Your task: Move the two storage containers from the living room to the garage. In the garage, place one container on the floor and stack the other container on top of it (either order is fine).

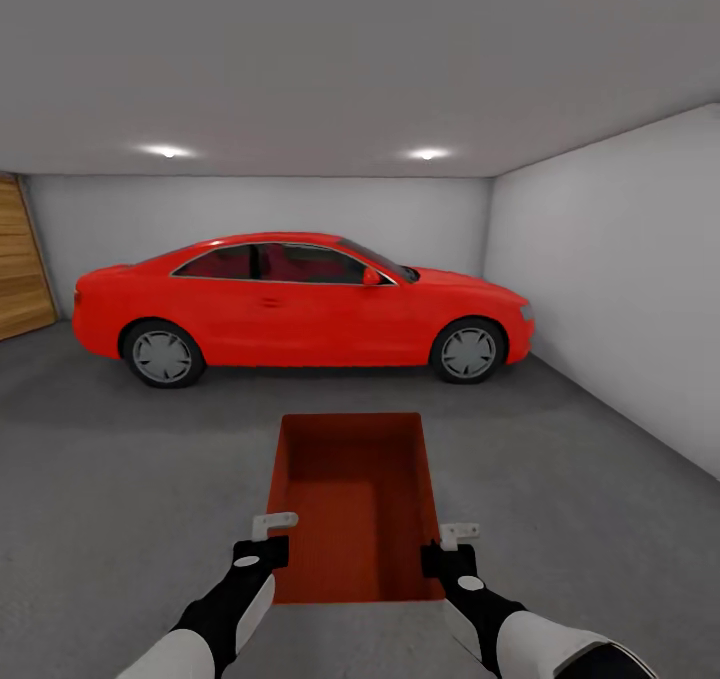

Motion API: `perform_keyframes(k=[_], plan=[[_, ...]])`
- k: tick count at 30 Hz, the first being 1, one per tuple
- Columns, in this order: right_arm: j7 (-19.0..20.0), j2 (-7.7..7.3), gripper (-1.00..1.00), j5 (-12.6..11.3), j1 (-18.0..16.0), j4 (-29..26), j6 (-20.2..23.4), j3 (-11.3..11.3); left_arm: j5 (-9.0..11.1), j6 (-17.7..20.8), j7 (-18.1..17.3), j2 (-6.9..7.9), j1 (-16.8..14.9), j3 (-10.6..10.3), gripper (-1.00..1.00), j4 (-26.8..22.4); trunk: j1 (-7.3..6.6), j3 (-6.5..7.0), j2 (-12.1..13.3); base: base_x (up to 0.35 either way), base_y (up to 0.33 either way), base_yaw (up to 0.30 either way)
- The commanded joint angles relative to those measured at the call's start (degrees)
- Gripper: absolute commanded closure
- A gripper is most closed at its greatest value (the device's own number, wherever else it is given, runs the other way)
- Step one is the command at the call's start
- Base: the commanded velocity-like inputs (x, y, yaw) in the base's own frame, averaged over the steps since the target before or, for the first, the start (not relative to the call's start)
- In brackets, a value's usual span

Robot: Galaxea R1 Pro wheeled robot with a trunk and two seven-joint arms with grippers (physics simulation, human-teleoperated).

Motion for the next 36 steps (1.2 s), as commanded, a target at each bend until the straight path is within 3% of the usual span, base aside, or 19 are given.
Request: perform_keyframes(k=[1,18,36], plan=[[-0.1,0.02,1.0,0.0,0.0,0.0,-0.1,-1.7,-0.1,0.4,0.9,2.3,0.0,1.0,1.0,-0.3,0.05,-0.1,-0.1,0.321,0.0,-0.282],[-0.1,0.03,1.0,0.0,0.0,0.0,-0.1,-1.7,-0.1,0.5,0.9,2.3,0.0,0.9,1.0,-0.3,0.05,-0.1,-0.1,0.322,0.003,-0.283],[-0.1,0.03,1.0,0.0,0.0,0.0,-0.1,-1.7,-0.1,0.5,0.9,2.3,0.0,0.9,1.0,0.0,0.05,-0.1,-0.1,0.322,0.102,-0.284]])
